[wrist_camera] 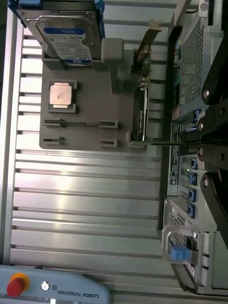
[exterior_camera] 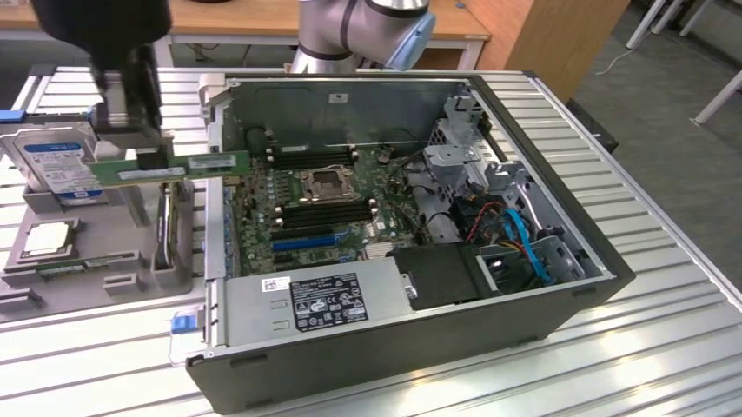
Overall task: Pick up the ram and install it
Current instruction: 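Pick up the ram and move it above insertion slot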
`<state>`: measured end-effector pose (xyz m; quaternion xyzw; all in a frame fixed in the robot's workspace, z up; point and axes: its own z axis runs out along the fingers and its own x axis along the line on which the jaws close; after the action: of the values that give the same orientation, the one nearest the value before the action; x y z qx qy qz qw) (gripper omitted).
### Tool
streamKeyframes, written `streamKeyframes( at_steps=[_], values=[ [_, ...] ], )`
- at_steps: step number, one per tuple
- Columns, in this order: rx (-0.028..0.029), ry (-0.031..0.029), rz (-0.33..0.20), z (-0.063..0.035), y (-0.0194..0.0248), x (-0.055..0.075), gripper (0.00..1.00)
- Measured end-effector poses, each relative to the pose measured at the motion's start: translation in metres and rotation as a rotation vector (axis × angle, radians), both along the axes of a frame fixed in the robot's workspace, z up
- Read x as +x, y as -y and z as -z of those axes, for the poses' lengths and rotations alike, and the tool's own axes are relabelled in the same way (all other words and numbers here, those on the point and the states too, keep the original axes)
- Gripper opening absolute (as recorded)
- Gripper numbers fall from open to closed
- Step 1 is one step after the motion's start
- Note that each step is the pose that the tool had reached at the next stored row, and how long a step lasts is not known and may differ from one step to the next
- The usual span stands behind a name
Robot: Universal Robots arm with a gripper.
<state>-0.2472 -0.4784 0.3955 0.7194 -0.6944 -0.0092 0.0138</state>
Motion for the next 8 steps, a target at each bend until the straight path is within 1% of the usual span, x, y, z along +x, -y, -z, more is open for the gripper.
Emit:
streamKeyframes(
  at_steps=[8],
  values=[
    [0.0007, 0.0000, -0.006, 0.0000, 0.0000, 0.034, 0.12]
  ],
)
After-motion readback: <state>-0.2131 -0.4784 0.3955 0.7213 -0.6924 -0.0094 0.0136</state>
